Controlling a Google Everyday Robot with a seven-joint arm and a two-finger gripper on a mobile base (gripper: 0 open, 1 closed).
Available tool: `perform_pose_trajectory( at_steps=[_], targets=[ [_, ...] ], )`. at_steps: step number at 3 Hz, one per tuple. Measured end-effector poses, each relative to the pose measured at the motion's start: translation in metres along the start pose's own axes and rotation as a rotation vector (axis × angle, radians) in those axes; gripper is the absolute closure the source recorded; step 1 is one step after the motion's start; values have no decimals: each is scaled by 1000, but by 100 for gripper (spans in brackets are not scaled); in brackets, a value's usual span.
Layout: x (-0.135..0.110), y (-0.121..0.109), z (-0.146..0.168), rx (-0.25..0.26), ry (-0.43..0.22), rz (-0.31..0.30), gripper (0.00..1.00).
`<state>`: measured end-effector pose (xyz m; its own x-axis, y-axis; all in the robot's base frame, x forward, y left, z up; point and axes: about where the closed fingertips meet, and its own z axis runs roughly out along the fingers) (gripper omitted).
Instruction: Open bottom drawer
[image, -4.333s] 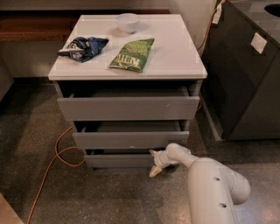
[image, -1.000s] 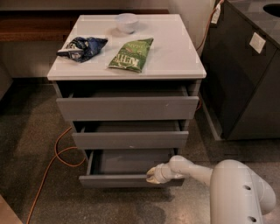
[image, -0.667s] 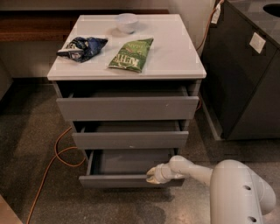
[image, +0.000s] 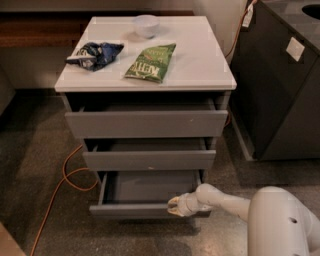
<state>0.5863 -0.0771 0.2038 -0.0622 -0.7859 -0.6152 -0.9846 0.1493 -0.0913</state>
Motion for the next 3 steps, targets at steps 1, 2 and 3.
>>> perform_pose_trajectory(
  at_steps=[1,2,3],
  targets=[
    [1,4,0,-3,-1,2,100],
    [11,54,-6,-38,-18,32,100],
    [11,54,-6,-38,-18,32,100]
  ],
)
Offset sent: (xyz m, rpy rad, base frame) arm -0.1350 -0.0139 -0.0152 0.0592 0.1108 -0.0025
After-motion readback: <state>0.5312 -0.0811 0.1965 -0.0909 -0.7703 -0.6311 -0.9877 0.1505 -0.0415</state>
